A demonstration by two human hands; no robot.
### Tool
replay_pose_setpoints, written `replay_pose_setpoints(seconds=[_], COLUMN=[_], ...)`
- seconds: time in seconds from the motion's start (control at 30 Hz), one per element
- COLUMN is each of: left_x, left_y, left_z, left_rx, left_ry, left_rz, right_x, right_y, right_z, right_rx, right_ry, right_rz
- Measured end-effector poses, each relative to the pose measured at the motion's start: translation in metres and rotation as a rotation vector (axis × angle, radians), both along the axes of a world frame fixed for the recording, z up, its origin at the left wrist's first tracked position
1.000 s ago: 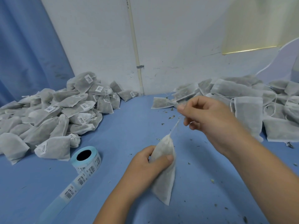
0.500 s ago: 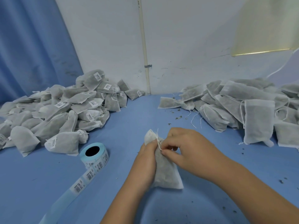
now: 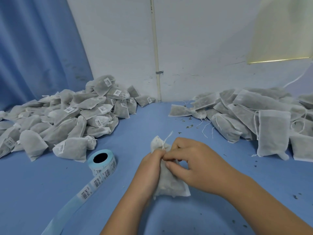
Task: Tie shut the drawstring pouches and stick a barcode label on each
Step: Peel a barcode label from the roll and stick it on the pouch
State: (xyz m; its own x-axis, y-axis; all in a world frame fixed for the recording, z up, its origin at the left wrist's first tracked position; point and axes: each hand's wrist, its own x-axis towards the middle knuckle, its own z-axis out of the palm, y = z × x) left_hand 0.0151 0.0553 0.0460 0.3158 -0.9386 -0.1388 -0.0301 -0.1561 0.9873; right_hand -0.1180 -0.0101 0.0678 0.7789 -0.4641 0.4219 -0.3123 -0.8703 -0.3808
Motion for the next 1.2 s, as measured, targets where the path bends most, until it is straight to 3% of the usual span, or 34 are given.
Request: replay_pose_setpoints(seconds=[0.3,0.53,0.77,0.93,1.2], left_x=[0.044,0.105,0.138,0.149,0.155], left_y=[0.03,0.104,0.132,0.132,0.137], left_z=[0.017,0.015,-0.004,-0.012,-0.018], left_rx=[0.061,0.089,0.125,0.04,0.085], left_ry=[-0.098,-0.106,0.121,0.284,0.503], left_rz=[0.419,0.642,0.653,0.548,0.46], right_x=[0.015,0.062,0.141,0.173,0.176], right_y=[0.024,0.056,0.074,0.084,0.088], right_z=[-0.008,-0.042,-0.061,-0.08,-0.098], right_rx=[0.135,0.36,0.599,0.597,0.602], right_ry=[-0.118,-0.001,-0.074,-0.096,-0.213], right_rz=[0.135,0.16,-0.013,-0.112,-0.115])
